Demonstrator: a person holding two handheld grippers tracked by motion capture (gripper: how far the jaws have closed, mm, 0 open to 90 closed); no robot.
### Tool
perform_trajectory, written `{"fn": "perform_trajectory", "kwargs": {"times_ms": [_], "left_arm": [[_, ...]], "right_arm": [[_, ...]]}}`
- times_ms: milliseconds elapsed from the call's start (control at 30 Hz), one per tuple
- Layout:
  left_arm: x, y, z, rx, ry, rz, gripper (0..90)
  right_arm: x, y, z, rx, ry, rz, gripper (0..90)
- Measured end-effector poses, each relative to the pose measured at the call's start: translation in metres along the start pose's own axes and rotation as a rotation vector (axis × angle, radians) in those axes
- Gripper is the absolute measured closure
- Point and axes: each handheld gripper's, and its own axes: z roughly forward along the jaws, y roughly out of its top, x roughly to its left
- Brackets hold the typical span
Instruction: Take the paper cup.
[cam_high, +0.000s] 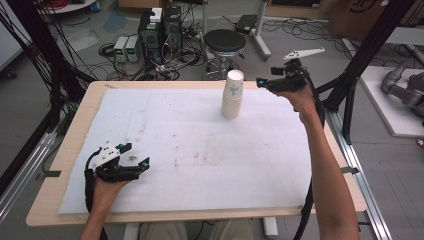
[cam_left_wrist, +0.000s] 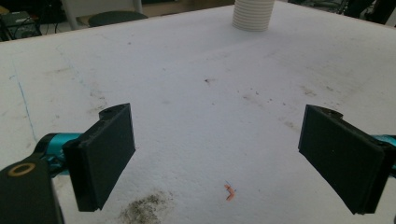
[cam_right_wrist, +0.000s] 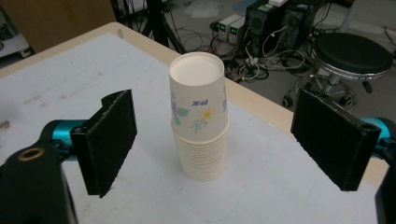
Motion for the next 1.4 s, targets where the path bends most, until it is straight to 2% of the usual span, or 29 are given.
{"fn": "perform_trajectory", "kwargs": {"times_ms": [133,467,600,633,733,800,1000,1400], "left_arm": [[0.0,0.0,0.0,0.003,-0.002,-0.002,10.7],[0.0,0.0,0.001,0.006,-0.003,0.001,10.7],[0.0,0.0,0.001,0.008,-0.004,0.002,10.7],[0.0,0.0,0.001,0.007,-0.004,0.002,10.6],[0.0,0.0,0.001,0.008,-0.004,0.005,10.6],[-0.001,0.0,0.001,0.009,-0.004,0.008,10.7],[0.0,0.001,0.001,0.016,-0.006,0.008,10.6],[0.0,0.001,0.002,0.022,-0.005,0.0,10.7]], "right_arm": [[-0.002,0.015,0.014,0.059,0.012,-0.012,14.8],[-0.002,0.047,0.045,0.167,0.021,-0.04,14.8],[-0.001,0.054,0.053,0.202,0.025,-0.047,14.8],[0.001,0.058,0.06,0.231,0.029,-0.045,14.8],[0.002,0.059,0.068,0.27,0.023,-0.053,14.8],[0.003,0.06,0.073,0.29,0.019,-0.041,14.8],[0.005,0.058,0.086,0.333,0.008,-0.043,14.9],[0.01,0.056,0.105,0.368,-0.001,-0.039,15.3]]}}
